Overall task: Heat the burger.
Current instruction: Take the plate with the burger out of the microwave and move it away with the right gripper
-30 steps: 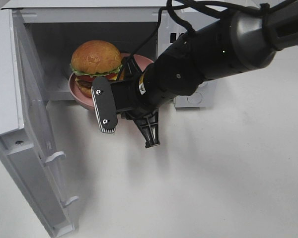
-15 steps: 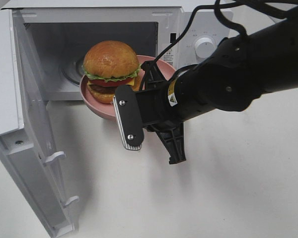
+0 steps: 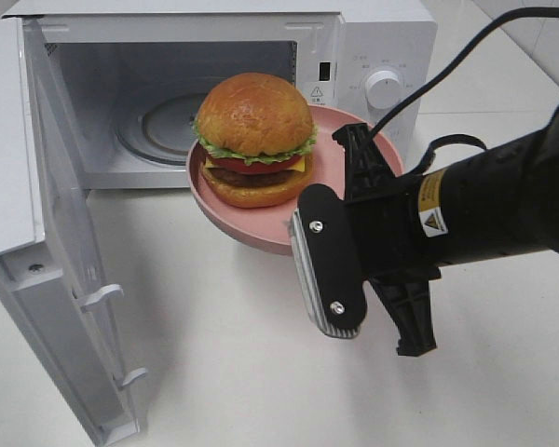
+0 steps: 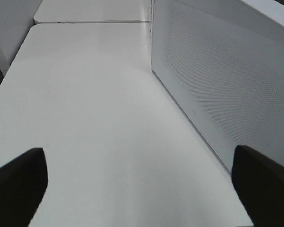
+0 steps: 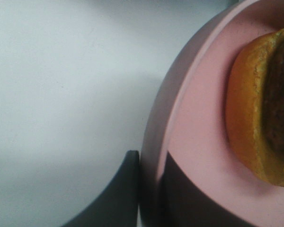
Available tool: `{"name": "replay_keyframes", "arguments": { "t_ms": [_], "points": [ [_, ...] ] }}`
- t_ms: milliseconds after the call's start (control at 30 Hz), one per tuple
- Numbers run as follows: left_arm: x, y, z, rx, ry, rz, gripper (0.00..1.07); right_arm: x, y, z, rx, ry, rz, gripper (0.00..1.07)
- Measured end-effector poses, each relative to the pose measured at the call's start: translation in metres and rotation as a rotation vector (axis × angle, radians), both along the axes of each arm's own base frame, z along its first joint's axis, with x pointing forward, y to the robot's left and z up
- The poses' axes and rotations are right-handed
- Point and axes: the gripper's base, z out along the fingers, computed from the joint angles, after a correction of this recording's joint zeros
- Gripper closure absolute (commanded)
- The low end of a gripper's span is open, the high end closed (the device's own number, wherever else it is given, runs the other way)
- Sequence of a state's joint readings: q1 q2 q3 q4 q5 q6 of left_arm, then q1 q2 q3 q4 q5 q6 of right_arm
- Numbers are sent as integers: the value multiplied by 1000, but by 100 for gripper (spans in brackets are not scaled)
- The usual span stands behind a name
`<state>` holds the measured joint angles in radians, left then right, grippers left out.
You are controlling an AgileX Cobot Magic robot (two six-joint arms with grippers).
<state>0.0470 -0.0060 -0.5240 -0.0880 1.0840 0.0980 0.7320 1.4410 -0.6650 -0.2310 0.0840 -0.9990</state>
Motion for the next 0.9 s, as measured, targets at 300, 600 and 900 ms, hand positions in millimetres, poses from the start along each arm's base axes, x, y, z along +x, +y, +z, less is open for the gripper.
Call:
{"name": "replay_keyframes", "arguments": {
  "t_ms": [300,600,900],
  "points": [
    [0,0,0,0,0,0,9,-30,-29,2,-32,23,-17,107],
    [0,0,0,0,0,0,9,-59,-58,9,-34,39,-65,107],
    [0,0,0,0,0,0,9,-84,-84,12,-40,63,-128,107]
  ]
}}
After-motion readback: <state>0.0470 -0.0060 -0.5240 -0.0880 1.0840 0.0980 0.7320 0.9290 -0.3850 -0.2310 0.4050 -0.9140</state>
